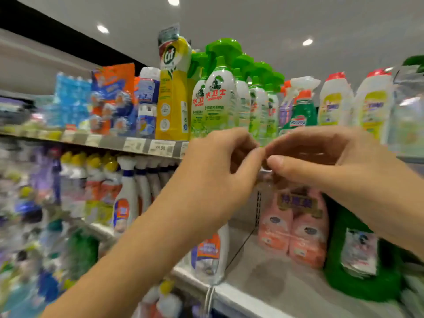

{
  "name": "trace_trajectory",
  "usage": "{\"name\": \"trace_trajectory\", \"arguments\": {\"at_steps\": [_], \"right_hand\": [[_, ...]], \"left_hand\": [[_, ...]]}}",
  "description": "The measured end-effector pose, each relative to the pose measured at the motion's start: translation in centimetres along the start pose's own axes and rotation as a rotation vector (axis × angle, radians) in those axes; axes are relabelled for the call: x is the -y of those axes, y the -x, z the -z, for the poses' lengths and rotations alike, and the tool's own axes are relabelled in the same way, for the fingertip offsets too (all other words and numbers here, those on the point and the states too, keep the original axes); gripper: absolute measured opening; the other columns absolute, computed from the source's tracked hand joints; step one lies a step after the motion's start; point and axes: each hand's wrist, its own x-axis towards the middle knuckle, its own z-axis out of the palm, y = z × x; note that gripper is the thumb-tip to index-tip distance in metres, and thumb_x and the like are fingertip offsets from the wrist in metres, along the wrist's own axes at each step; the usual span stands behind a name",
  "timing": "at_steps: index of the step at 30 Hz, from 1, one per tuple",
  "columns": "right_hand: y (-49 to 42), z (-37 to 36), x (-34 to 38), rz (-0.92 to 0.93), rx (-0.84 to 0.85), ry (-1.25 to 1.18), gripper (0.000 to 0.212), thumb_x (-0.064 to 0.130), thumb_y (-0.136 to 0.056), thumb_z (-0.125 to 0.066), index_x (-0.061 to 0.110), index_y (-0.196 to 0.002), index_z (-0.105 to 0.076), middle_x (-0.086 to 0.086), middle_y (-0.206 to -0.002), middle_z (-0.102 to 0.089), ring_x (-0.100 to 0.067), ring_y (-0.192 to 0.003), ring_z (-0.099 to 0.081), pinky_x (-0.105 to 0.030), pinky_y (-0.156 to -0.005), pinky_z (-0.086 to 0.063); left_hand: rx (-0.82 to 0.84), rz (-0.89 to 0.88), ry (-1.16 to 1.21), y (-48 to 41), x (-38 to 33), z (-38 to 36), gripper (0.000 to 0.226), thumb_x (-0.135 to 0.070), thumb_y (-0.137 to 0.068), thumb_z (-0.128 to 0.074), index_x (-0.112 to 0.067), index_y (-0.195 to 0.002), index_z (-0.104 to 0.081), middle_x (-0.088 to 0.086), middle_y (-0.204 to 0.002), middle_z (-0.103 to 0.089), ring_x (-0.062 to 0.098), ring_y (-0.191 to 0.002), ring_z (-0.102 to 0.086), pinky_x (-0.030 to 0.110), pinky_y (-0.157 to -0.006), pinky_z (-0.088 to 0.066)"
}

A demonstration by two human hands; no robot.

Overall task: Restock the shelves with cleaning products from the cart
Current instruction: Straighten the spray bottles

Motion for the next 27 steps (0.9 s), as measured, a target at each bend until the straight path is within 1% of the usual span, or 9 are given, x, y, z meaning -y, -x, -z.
{"name": "trace_trajectory", "arguments": {"at_steps": [2, 5, 9, 11, 17, 20, 22, 24, 27], "right_hand": [[2.4, -3.4, -1.2, -0.042, 0.087, -0.153, 0.026, 0.028, -0.061, -0.071, 0.017, -0.084, -0.076, -0.003, -0.076, -0.075, -0.011, -0.067, -0.071, -0.015, -0.061, -0.053], [5.4, -9.3, -2.6, -0.113, 0.205, -0.321, 0.027, 0.031, -0.061, -0.071, 0.021, -0.086, -0.075, -0.006, -0.077, -0.075, -0.017, -0.069, -0.072, -0.018, -0.063, -0.055], [8.8, -17.4, -2.3, -0.221, 0.371, -0.48, 0.023, 0.023, -0.064, -0.071, 0.011, -0.084, -0.075, -0.01, -0.079, -0.074, -0.018, -0.07, -0.073, -0.018, -0.063, -0.055], [10.6, -21.6, -1.4, -0.273, 0.456, -0.535, 0.023, 0.021, -0.065, -0.07, 0.011, -0.085, -0.073, -0.011, -0.08, -0.074, -0.02, -0.071, -0.073, -0.017, -0.062, -0.055], [14.8, -35.1, 3.2, -0.365, 0.699, -0.637, 0.024, 0.016, -0.065, -0.071, 0.011, -0.088, -0.073, -0.012, -0.081, -0.074, -0.025, -0.075, -0.073, -0.017, -0.063, -0.055], [16.8, -42.2, 6.2, -0.389, 0.817, -0.654, 0.029, 0.022, -0.06, -0.072, 0.012, -0.087, -0.074, -0.013, -0.083, -0.073, -0.022, -0.073, -0.072, -0.017, -0.066, -0.056], [18.4, -46.9, 8.2, -0.394, 0.908, -0.665, 0.032, 0.026, -0.056, -0.073, 0.014, -0.086, -0.076, -0.011, -0.083, -0.073, -0.02, -0.073, -0.07, -0.02, -0.068, -0.057], [20.2, -51.3, 10.1, -0.384, 0.995, -0.669, 0.036, 0.03, -0.054, -0.075, 0.022, -0.089, -0.076, -0.01, -0.083, -0.073, -0.02, -0.074, -0.069, -0.024, -0.072, -0.058], [22.6, -57.1, 12.4, -0.398, 1.101, -0.673, 0.041, 0.033, -0.051, -0.077, 0.032, -0.091, -0.075, -0.007, -0.086, -0.074, -0.015, -0.074, -0.069, -0.022, -0.074, -0.057]], "left_hand": [[0.01, 0.164, 0.009, 5.5, 0.8, 1.2, 0.017, -0.022, -0.092, -0.057, -0.016, -0.077, -0.064, -0.002, -0.063, -0.066, 0.005, -0.054, -0.06, 0.023, -0.052, -0.051], [-0.032, 0.474, 0.027, 13.5, 2.0, 3.9, 0.019, -0.018, -0.092, -0.056, -0.015, -0.075, -0.063, -0.003, -0.06, -0.065, 0.004, -0.052, -0.058, 0.021, -0.05, -0.047], [-0.227, 0.724, 0.017, 22.5, 1.3, 8.8, 0.021, -0.009, -0.095, -0.053, -0.009, -0.075, -0.061, -0.005, -0.058, -0.061, 0.004, -0.049, -0.055, 0.017, -0.047, -0.045], [-0.336, 0.83, 0.025, 26.6, 0.0, 11.2, 0.022, -0.008, -0.096, -0.051, -0.009, -0.077, -0.061, -0.006, -0.057, -0.062, 0.002, -0.05, -0.055, 0.016, -0.047, -0.046], [-0.617, 1.055, -0.004, 38.7, -3.5, 18.5, 0.021, -0.004, -0.096, -0.049, -0.008, -0.079, -0.059, 0.003, -0.066, -0.061, 0.001, -0.05, -0.053, 0.014, -0.049, -0.046], [-0.756, 1.139, -0.051, 45.0, -5.3, 23.0, 0.022, -0.004, -0.096, -0.05, -0.011, -0.077, -0.059, -0.002, -0.063, -0.061, 0.001, -0.052, -0.054, 0.015, -0.052, -0.048], [-0.794, 1.206, -0.106, 49.4, -6.8, 25.9, 0.023, -0.006, -0.095, -0.052, -0.015, -0.076, -0.06, -0.004, -0.064, -0.061, 0.004, -0.057, -0.057, 0.018, -0.055, -0.05], [-0.844, 1.269, -0.143, 53.6, -8.2, 28.7, 0.022, -0.006, -0.095, -0.053, -0.016, -0.077, -0.061, -0.003, -0.067, -0.062, 0.006, -0.06, -0.058, 0.019, -0.057, -0.05], [-0.978, 1.323, -0.183, 58.9, -9.2, 32.7, 0.015, -0.006, -0.094, -0.055, -0.017, -0.086, -0.062, 0.002, -0.08, -0.065, 0.008, -0.068, -0.061, 0.018, -0.061, -0.051]]}}
